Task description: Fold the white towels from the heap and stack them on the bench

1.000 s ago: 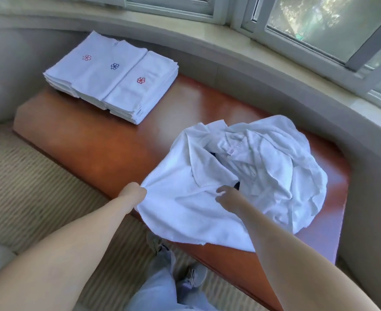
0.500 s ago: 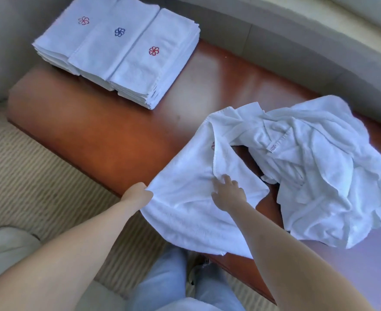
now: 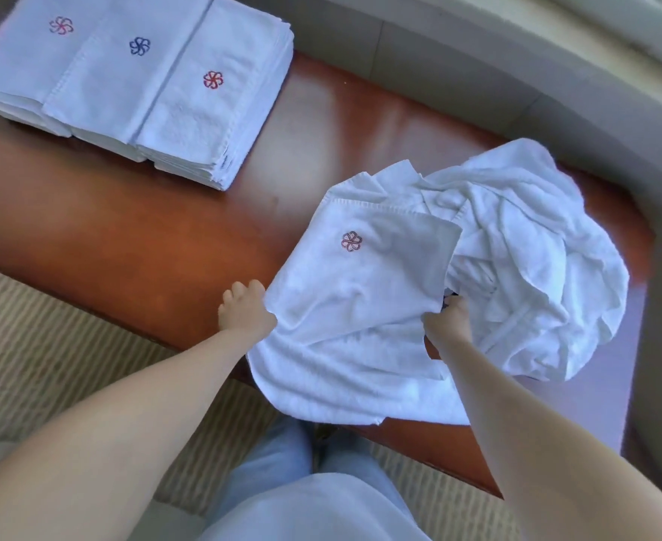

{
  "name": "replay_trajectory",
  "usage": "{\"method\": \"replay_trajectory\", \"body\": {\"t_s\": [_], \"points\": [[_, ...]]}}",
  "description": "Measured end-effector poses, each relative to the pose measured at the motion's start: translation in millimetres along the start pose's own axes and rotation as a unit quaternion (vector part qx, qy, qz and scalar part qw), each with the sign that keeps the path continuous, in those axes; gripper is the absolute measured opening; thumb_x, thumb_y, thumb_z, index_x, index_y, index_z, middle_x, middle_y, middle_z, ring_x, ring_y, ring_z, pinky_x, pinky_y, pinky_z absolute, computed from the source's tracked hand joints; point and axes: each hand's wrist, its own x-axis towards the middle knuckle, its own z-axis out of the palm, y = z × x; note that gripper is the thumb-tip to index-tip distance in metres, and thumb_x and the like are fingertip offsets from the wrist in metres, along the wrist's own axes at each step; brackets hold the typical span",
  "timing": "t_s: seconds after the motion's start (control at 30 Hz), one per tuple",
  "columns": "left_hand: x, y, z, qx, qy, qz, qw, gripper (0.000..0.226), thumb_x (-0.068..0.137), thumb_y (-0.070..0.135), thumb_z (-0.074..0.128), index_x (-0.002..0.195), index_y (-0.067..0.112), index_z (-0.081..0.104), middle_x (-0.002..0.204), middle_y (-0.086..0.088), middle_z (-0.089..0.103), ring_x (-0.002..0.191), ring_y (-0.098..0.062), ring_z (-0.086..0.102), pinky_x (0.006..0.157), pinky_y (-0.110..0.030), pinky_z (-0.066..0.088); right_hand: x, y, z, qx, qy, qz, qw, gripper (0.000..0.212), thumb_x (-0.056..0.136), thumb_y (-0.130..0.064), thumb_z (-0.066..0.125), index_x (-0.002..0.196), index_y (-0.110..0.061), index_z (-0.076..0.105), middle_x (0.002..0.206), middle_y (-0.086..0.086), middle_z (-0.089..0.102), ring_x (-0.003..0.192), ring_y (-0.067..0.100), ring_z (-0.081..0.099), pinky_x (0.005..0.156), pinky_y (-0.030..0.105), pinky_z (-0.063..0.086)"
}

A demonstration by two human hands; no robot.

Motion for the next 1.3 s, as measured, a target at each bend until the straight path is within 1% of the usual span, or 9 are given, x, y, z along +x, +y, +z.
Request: {"method": "replay_trajectory", "body": {"t_s": [0.1, 0.17, 0.27, 0.5, 0.67, 0.8, 0.97, 1.07, 1.3], "points": [[-9.2, 14.8, 17.1, 0.065, 0.048, 0.094, 0.992, 0.049, 0.082, 0.014, 0.062, 0.128, 0.026, 0.051, 0.121, -0.002, 0.048, 0.109, -0.024, 0.046, 0.090, -0.032, 0.038, -9.1, 30.1, 6.5, -0.044, -0.088, 0.024, 0.995, 0.075, 0.087, -0.026, 0.074, 0.150, -0.024, 0.033, 0.123, 0.004, 0.061, 0.093, 0.022, 0.053, 0.075, 0.036, 0.051], [-17.2, 27.8, 29.8, 0.049, 0.030, 0.140, 0.989, 0.042, 0.086, 0.020, 0.064, 0.128, 0.027, 0.056, 0.125, -0.001, 0.050, 0.114, -0.025, 0.047, 0.094, -0.034, 0.038, -11.3, 36.8, 12.9, -0.103, -0.107, 0.014, 0.989, 0.029, 0.091, -0.040, 0.070, 0.103, -0.016, 0.060, 0.110, 0.009, 0.062, 0.085, 0.024, 0.050, 0.071, 0.035, 0.044], [-35.3, 51.0, 45.8, -0.041, -0.062, 0.167, 0.983, 0.031, 0.095, 0.032, 0.062, 0.125, 0.024, 0.061, 0.130, 0.000, 0.052, 0.123, -0.024, 0.047, 0.100, -0.036, 0.043, -24.1, 35.9, 22.5, -0.088, -0.106, -0.055, 0.989, 0.039, 0.094, -0.035, 0.064, 0.071, -0.018, 0.038, 0.074, 0.001, 0.044, 0.067, 0.021, 0.043, 0.062, 0.034, 0.033], [-81.1, 125.7, 38.3, -0.333, -0.234, 0.044, 0.912, 0.048, 0.089, 0.064, 0.059, 0.118, 0.026, 0.065, 0.116, 0.005, 0.068, 0.106, -0.016, 0.066, 0.097, -0.037, 0.055, -77.4, 3.4, 24.7, -0.014, -0.177, -0.202, 0.963, 0.009, 0.091, -0.033, 0.061, 0.089, -0.025, 0.062, 0.078, -0.007, 0.065, 0.068, 0.014, 0.058, 0.058, 0.032, 0.044], [-81.3, 122.9, 13.0, -0.388, -0.195, -0.059, 0.899, 0.019, 0.073, 0.018, 0.066, 0.091, 0.013, 0.069, 0.092, -0.011, 0.073, 0.086, -0.028, 0.072, 0.083, -0.035, 0.059, -103.9, -0.2, 31.4, -0.014, -0.304, -0.245, 0.920, 0.044, 0.084, -0.017, 0.072, 0.125, -0.029, 0.062, 0.109, -0.007, 0.064, 0.084, 0.016, 0.063, 0.063, 0.025, 0.046], [-86.3, 109.1, -6.0, -0.423, -0.148, -0.075, 0.891, 0.027, 0.081, 0.015, 0.070, 0.109, 0.013, 0.069, 0.098, -0.006, 0.071, 0.089, -0.026, 0.069, 0.082, -0.039, 0.060, -117.3, 21.2, 34.4, -0.052, -0.246, -0.235, 0.939, 0.046, 0.083, -0.020, 0.073, 0.112, -0.025, 0.038, 0.092, -0.007, 0.058, 0.070, 0.017, 0.057, 0.051, 0.024, 0.039], [-98.5, 139.1, -36.8, -0.485, -0.162, -0.017, 0.859, 0.021, 0.101, 0.017, 0.056, 0.120, 0.015, 0.065, 0.120, -0.013, 0.070, 0.109, -0.032, 0.069, 0.088, -0.041, 0.060, -115.7, 14.9, -2.8, -0.063, -0.247, -0.227, 0.940, 0.016, 0.084, -0.021, 0.065, 0.085, -0.013, 0.050, 0.074, -0.002, 0.049, 0.067, 0.015, 0.045, 0.061, 0.032, 0.034], [-113.6, 185.7, -64.1, -0.513, -0.178, 0.034, 0.839, 0.026, 0.103, 0.019, 0.055, 0.128, 0.016, 0.063, 0.122, -0.010, 0.069, 0.105, -0.027, 0.069, 0.078, -0.036, 0.059, -113.7, -7.4, -54.1, 0.025, -0.217, -0.202, 0.955, 0.014, 0.079, -0.011, 0.065, 0.092, -0.017, 0.064, 0.073, -0.006, 0.057, 0.067, 0.013, 0.055, 0.059, 0.024, 0.041], [-171.6, 295.8, -141.0, -0.559, -0.185, 0.154, 0.793, 0.023, 0.095, 0.008, 0.054, 0.076, 0.020, 0.057, 0.074, -0.002, 0.062, 0.067, -0.020, 0.061, 0.054, -0.025, 0.055, -129.4, -36.4, -183.9, 0.132, -0.076, -0.236, 0.960, 0.018, 0.079, -0.010, 0.065, 0.079, -0.028, 0.064, 0.068, -0.011, 0.062, 0.064, 0.006, 0.059, 0.054, 0.022, 0.045]]}}
